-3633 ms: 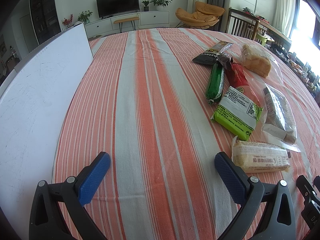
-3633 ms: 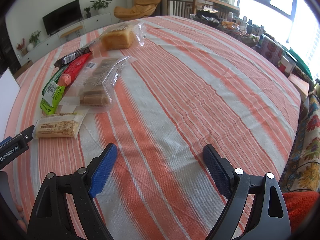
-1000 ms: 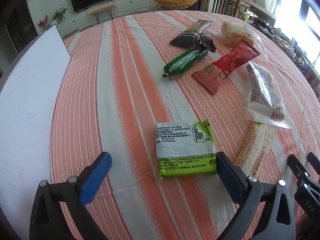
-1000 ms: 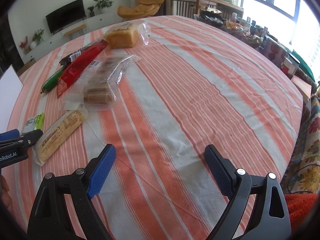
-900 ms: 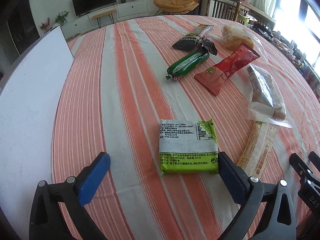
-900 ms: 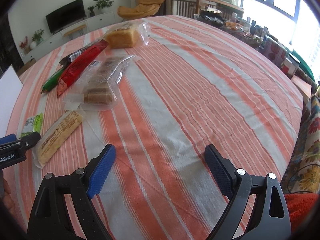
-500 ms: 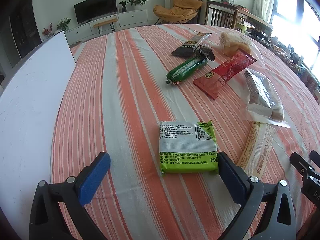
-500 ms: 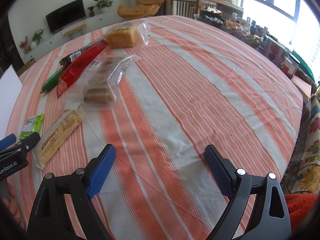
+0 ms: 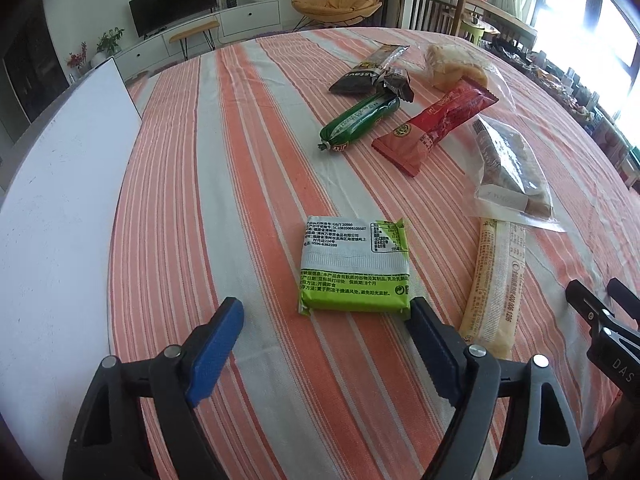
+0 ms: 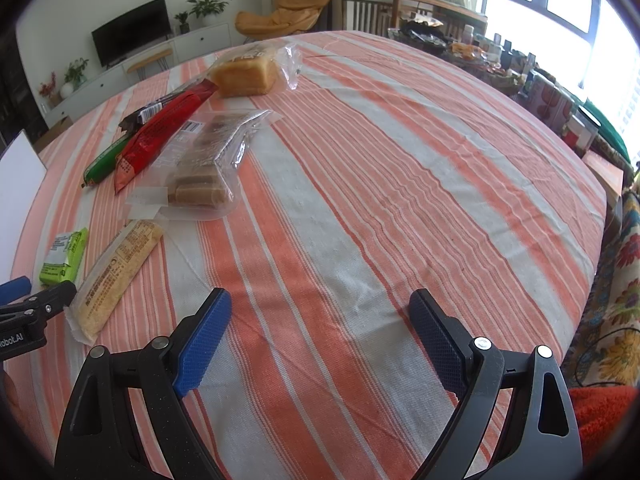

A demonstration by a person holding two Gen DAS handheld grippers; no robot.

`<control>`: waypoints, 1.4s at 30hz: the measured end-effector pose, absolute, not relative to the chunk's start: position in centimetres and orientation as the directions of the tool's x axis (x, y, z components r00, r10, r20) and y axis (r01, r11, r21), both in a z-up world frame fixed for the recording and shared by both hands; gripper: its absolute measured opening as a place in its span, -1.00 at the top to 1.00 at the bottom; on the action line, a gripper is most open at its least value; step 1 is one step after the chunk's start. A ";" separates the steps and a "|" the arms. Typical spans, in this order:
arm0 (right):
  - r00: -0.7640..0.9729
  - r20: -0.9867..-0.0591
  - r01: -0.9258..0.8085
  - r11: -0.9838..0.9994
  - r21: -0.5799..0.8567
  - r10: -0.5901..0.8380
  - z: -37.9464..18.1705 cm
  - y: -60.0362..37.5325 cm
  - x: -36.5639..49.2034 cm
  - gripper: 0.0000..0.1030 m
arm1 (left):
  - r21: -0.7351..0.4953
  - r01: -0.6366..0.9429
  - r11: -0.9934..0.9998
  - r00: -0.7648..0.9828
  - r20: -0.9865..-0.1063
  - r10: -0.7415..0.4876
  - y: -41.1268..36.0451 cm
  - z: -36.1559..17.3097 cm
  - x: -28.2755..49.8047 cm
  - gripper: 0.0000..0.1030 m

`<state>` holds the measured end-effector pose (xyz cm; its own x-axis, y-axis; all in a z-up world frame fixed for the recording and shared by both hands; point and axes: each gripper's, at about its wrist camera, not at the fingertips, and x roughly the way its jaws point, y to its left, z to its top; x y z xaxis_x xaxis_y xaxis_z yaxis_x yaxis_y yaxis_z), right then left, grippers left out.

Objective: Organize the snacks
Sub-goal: 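Grasp the green packet with the left tool while the right tool grasps the cream bar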

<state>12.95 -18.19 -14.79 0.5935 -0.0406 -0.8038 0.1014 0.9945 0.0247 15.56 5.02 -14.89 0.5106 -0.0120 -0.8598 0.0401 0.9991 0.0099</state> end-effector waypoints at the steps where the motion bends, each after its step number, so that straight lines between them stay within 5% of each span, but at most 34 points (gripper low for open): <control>1: 0.593 -0.804 0.101 0.995 0.025 -0.040 -14.8 -18.2 12.9 -0.80 | 0.015 0.049 0.999 0.518 -0.855 -0.013 4.8 -14.7 15.4 0.15; 2: 0.593 -0.804 0.101 0.995 0.025 -0.040 -14.8 -18.2 13.0 -0.80 | -0.005 0.056 0.998 0.518 -0.855 -0.033 4.8 -14.5 15.3 0.52; 6: 0.593 -0.804 0.100 0.995 0.026 -0.039 -14.8 -18.2 12.9 -0.80 | -0.035 0.038 0.999 0.492 -0.869 -0.049 5.3 -14.3 15.0 0.51; 7: 0.593 -0.804 0.099 0.995 0.027 -0.038 -14.8 -18.2 12.9 -0.80 | -0.048 0.020 0.999 0.484 -0.874 -0.051 5.6 -14.1 14.8 0.21; 8: 0.594 -0.804 0.098 0.995 0.027 -0.037 -14.8 -18.2 12.9 -0.80 | -0.053 -0.007 0.999 0.488 -0.872 -0.043 6.0 -13.8 14.5 -0.34; 10: 0.594 -0.804 0.099 0.995 0.027 -0.038 -14.9 -18.1 12.9 -0.80 | -0.051 -0.042 0.998 0.551 -0.834 -0.020 6.7 -12.4 14.1 -0.83; 14: 0.595 -0.803 0.106 0.994 0.024 -0.044 -14.9 -18.1 12.8 -0.80 | 0.004 0.014 1.000 0.553 -0.833 -0.005 6.3 -11.5 17.0 -0.95; 18: 0.593 -0.804 0.100 0.994 0.031 -0.035 -14.9 -18.1 12.8 -0.80 | 0.062 0.052 0.997 0.452 -0.891 0.032 5.7 -14.2 20.4 -0.91; 20: 0.595 -0.804 0.098 0.992 0.076 0.003 -14.7 -18.6 12.6 -0.80 | 0.010 0.077 0.997 0.458 -0.888 -0.026 5.8 -14.8 20.2 -0.31; 22: 0.618 -0.775 0.087 0.967 0.238 0.135 -14.3 -20.4 12.1 -0.79 | 0.008 0.071 0.997 0.478 -0.878 -0.027 5.7 -14.6 19.4 0.01; 26: 0.617 -0.680 0.031 0.851 0.524 0.397 -14.0 -22.9 11.7 -0.74 | 0.016 0.047 0.999 0.500 -0.866 -0.010 5.4 -14.6 16.7 0.02; 31: 0.455 -0.736 -0.057 0.842 0.537 0.501 -13.7 -17.1 14.1 -0.73 | -0.005 -0.027 1.000 0.555 -0.832 0.011 5.9 -13.2 12.2 0.02; 35: 0.389 -0.811 -0.079 0.893 0.443 0.437 -13.6 -10.8 17.4 -0.69 | -0.049 -0.063 0.997 0.619 -0.785 0.001 6.9 -9.8 8.7 0.01; 38: 0.404 -0.880 -0.127 0.968 0.217 0.250 -13.6 -6.5 18.0 -0.33 | -0.055 -0.055 0.997 0.653 -0.757 -0.006 7.2 -7.6 6.2 0.01; 40: 0.411 -0.885 -0.158 0.973 0.167 0.219 -13.6 -5.9 17.3 0.40 | -0.071 -0.042 0.997 0.669 -0.743 -0.025 7.4 -6.6 4.4 0.01; 42: 0.394 -0.880 -0.156 0.963 0.219 0.265 -13.6 -7.4 16.3 0.43 | -0.090 -0.034 0.995 0.678 -0.734 -0.043 8.0 -5.9 2.5 0.01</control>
